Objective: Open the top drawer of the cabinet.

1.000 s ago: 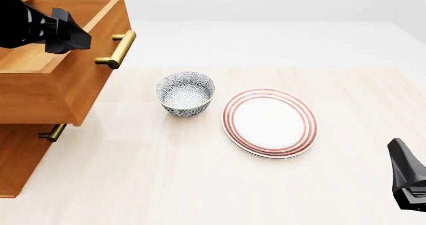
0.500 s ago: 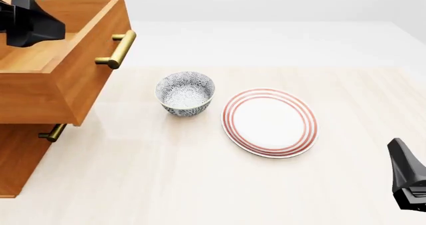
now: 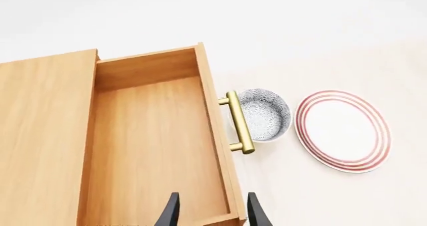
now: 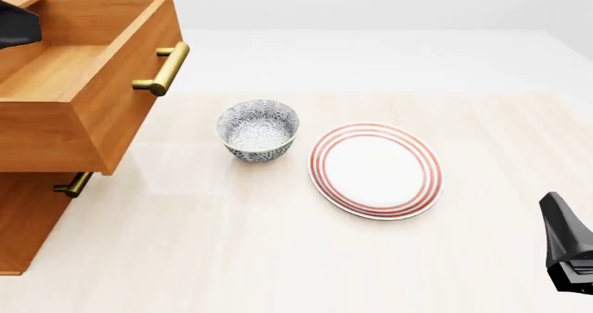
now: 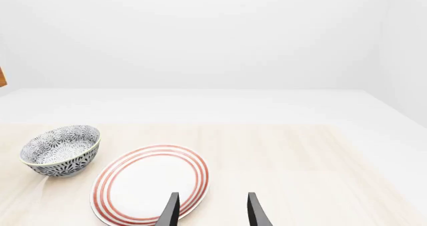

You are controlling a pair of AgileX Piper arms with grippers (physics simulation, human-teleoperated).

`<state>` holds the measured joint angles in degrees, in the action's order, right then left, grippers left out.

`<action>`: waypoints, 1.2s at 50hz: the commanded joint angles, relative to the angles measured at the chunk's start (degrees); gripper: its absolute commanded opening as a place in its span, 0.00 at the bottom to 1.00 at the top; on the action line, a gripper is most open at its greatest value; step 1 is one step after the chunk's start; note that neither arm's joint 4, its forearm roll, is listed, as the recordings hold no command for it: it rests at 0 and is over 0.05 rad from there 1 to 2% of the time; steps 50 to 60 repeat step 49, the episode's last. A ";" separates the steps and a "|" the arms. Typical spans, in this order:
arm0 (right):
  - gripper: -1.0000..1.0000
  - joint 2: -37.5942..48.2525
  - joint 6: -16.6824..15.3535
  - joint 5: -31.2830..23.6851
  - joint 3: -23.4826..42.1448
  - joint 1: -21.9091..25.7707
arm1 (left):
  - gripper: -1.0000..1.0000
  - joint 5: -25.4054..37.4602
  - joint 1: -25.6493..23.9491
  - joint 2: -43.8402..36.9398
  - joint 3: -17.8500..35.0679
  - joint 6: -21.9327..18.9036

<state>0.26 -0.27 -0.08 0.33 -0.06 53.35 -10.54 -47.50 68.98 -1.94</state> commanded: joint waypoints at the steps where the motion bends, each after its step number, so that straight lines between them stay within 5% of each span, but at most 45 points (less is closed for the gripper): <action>1: 1.00 0.04 0.06 0.08 -0.05 -0.01 | 1.00 0.16 0.66 3.66 0.45 -1.37; 60: 1.00 0.04 0.07 0.08 -0.05 -0.02 | 1.00 1.81 0.25 10.53 6.40 -5.47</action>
